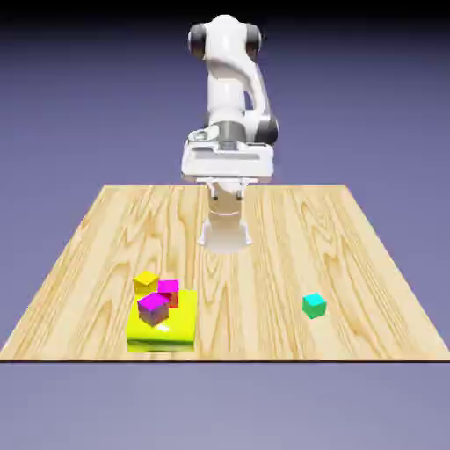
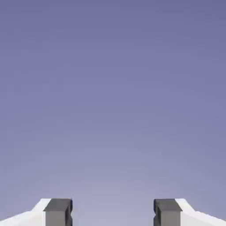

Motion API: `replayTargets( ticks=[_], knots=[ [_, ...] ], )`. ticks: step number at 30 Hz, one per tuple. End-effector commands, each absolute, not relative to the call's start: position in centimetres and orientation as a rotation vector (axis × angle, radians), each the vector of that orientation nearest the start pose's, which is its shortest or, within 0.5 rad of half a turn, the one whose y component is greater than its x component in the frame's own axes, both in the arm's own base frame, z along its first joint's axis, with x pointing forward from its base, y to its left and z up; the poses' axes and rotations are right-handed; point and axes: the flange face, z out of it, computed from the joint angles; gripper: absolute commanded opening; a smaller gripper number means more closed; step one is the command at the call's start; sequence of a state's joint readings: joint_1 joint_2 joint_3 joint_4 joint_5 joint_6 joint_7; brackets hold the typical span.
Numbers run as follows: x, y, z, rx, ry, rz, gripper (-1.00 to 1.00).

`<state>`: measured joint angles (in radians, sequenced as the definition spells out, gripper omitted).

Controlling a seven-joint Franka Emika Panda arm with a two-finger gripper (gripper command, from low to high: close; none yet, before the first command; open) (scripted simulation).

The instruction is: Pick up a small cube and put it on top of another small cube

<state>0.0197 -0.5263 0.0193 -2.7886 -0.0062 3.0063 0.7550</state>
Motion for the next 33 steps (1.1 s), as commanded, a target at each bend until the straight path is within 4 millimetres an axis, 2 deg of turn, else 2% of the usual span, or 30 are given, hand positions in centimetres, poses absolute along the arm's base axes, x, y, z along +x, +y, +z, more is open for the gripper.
replayTargets(
  ticks=[1,7,12,17,23,24,28,29,30,31,33],
  knots=[
    [40.5,2.6,43.8,-2.571,0.928,-0.926,0.0],
    [43.3,8.7,37.4,-2.787,0.862,-0.601,0.0],
    [44.0,14.2,31.5,-2.944,0.794,-0.318,0.0],
    [43.1,19.6,25.5,-3.078,0.712,-0.027,0.0],
    [40.2,25.7,18.7,-3.204,0.598,0.318,0.0],
    [40.2,25.7,18.7,-3.204,0.598,0.319,0.0],
    [39.3,25.3,12.6,-3.204,0.599,0.318,0.0],
    [39.1,25.2,11.8,-3.204,0.598,0.319,0.0],
    [39.1,25.2,11.8,-3.204,0.598,0.319,-1.0],
    [39.1,25.2,11.8,-3.204,0.598,0.319,-1.0],
    [39.8,25.5,14.8,-3.203,0.6,0.317,-1.0]
  ],
)
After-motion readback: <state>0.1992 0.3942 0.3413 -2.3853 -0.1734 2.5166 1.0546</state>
